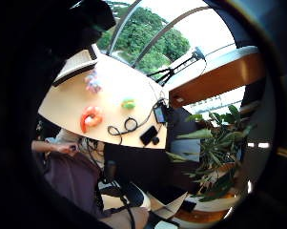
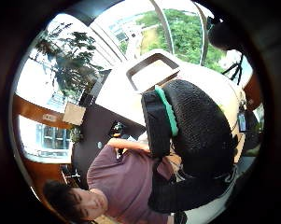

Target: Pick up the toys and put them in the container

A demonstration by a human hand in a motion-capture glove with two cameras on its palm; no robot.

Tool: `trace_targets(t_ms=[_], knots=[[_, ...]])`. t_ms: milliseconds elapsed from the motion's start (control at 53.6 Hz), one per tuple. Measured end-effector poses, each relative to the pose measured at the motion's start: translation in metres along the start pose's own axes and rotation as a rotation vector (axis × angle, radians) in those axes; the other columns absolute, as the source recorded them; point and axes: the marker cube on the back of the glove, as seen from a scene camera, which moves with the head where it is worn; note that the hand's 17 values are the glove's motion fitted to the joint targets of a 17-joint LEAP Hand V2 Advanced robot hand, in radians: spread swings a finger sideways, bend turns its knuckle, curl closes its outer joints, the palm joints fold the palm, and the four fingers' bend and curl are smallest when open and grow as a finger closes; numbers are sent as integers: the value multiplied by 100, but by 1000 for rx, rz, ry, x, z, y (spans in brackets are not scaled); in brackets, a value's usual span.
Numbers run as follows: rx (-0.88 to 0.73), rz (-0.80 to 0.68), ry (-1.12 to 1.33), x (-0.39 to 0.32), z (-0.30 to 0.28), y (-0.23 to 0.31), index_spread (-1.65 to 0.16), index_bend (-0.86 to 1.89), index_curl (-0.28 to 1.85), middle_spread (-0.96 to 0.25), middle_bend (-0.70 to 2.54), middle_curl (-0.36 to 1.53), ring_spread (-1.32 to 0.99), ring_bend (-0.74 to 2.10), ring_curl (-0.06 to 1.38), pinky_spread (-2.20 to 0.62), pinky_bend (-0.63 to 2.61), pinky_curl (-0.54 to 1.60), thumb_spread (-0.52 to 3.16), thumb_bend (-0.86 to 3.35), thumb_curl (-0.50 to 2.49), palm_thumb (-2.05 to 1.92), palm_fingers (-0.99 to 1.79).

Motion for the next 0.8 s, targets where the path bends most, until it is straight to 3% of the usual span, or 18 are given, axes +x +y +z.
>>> trace_targets(t_ms=[131,261,803], knots=[[-28,39,0,18,5,-8,-15,31,13,-8,17,6,-1,20,5,0,51,17,93,-2,1,-5,29],[-38,70,9,31,9,-14,-19,30,18,-10,17,10,-2,22,7,0,55,21,123,-2,3,-5,25],[-137,179,0,74,36,-48,-23,26,32,-13,18,21,-3,31,15,0,58,28,151,-3,10,-6,16]])
